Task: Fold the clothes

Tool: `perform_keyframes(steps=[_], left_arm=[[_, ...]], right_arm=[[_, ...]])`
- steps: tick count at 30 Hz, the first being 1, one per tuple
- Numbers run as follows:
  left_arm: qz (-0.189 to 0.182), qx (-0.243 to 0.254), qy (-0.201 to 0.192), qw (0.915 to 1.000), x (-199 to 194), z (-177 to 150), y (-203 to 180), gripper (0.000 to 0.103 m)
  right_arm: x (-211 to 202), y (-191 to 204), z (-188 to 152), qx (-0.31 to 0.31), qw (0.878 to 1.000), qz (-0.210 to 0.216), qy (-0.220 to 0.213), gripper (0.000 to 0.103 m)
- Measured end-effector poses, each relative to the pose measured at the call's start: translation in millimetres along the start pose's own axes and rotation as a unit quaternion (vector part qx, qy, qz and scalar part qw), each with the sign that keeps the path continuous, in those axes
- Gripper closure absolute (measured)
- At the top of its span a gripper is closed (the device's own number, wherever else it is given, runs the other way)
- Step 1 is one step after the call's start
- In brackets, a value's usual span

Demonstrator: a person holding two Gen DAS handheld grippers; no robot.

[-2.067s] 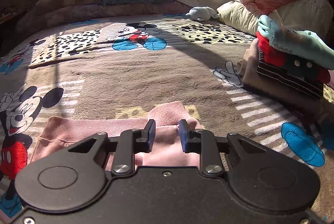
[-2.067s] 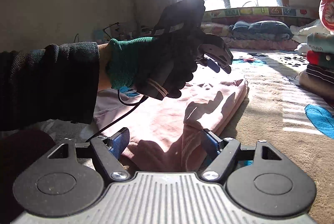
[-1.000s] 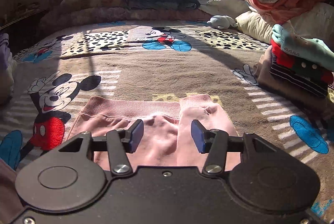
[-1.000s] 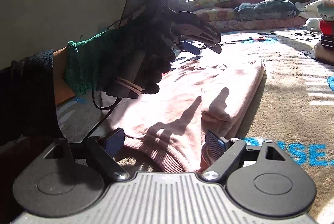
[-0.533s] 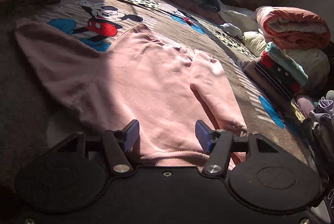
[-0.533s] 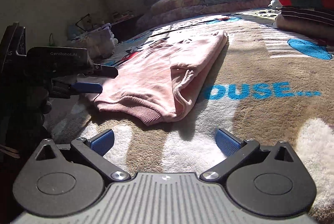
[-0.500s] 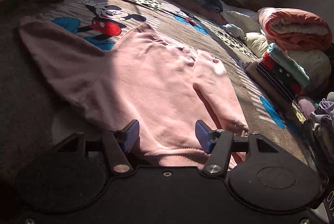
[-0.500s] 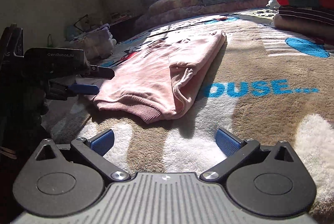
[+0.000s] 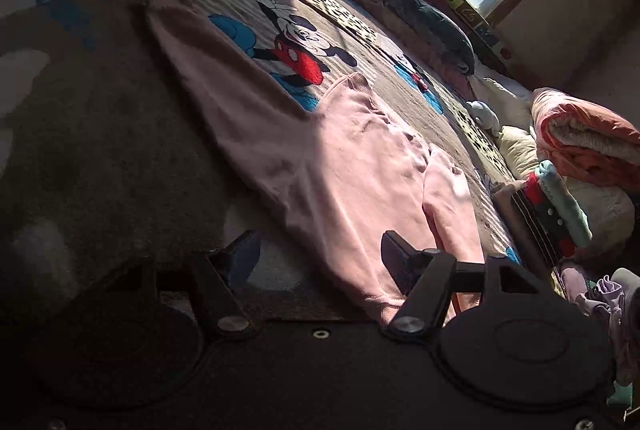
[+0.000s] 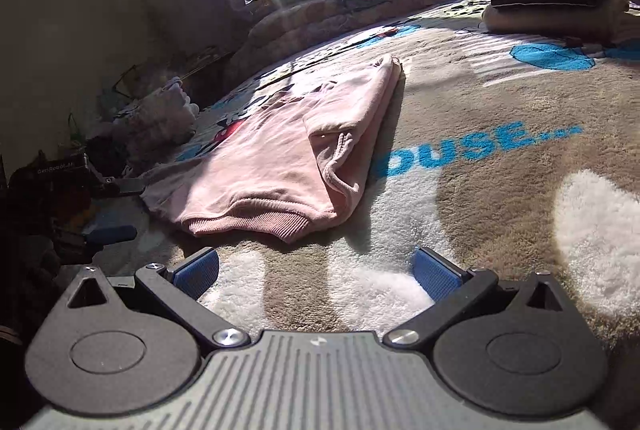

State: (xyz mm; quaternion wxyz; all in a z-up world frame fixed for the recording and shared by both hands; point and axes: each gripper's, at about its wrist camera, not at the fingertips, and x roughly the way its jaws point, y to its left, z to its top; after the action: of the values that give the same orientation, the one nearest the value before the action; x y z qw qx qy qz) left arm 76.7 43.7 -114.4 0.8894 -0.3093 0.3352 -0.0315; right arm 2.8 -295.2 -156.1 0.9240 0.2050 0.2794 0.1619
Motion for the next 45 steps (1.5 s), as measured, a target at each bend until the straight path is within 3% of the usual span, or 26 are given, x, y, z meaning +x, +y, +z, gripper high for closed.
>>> perform_keyframes(steps=[5, 8, 13, 16, 21, 22, 23, 24, 26, 29, 31, 34, 37, 40, 43, 45], left_arm=[[0.004, -0.039, -0.009, 0.9992, 1, 13, 45, 0.038], [-0.032, -0.083, -0.022, 0.9957, 7, 29, 74, 0.039], [-0.040, -0.152, -0.055, 0.9860, 22, 74, 113, 0.045], [-0.038, -0.156, -0.067, 0.9848, 37, 101, 130, 0.047], [-0.047, -0.178, -0.080, 0.9795, 54, 131, 149, 0.051], [-0.049, -0.183, -0.083, 0.9783, 58, 136, 152, 0.055], [-0.039, -0.180, -0.081, 0.9796, 60, 140, 151, 0.070], [-0.030, -0.176, -0.080, 0.9807, 61, 143, 150, 0.074], [-0.028, -0.152, -0.092, 0.9838, 62, 147, 141, 0.100], [-0.041, -0.097, -0.102, 0.9891, 59, 150, 114, 0.101], [-0.054, -0.014, -0.104, 0.9930, 61, 147, 77, 0.102], [-0.060, 0.100, -0.099, 0.9882, 65, 130, 26, 0.102], [-0.051, 0.210, -0.089, 0.9724, 75, 102, -19, 0.102], [-0.042, 0.320, -0.070, 0.9439, 90, 73, -51, 0.102], [-0.042, 0.367, -0.036, 0.9285, 108, 55, -60, 0.102], [-0.054, 0.392, 0.006, 0.9184, 121, 47, -60, 0.093]], right_arm=[[-5, 13, 5, 0.033, 0.999, 0.037, 0.005, 0.000], [-2, 36, 1, -0.009, 0.999, 0.036, 0.013, 0.000], [14, 76, -10, -0.098, 0.994, 0.038, 0.036, 0.000], [24, 95, -15, -0.141, 0.988, 0.044, 0.043, 0.001], [33, 97, -17, -0.123, 0.990, 0.046, 0.055, 0.001], [35, 96, -16, -0.113, 0.991, 0.046, 0.055, 0.001], [36, 94, -13, -0.100, 0.992, 0.049, 0.053, 0.001], [37, 93, -11, -0.088, 0.993, 0.052, 0.051, 0.001], [39, 90, -6, -0.062, 0.995, 0.057, 0.048, 0.001], [40, 88, 4, -0.036, 0.997, 0.063, 0.036, 0.001], [41, 86, 14, -0.018, 0.997, 0.069, 0.023, 0.001], [46, 79, 24, 0.020, 0.997, 0.077, 0.011, 0.002], [53, 66, 31, 0.082, 0.993, 0.091, -0.003, 0.006], [59, 56, 35, 0.139, 0.984, 0.108, -0.016, 0.012], [64, 51, 37, 0.174, 0.978, 0.116, -0.023, 0.014], [69, 50, 37, 0.188, 0.975, 0.117, -0.023, 0.016]])
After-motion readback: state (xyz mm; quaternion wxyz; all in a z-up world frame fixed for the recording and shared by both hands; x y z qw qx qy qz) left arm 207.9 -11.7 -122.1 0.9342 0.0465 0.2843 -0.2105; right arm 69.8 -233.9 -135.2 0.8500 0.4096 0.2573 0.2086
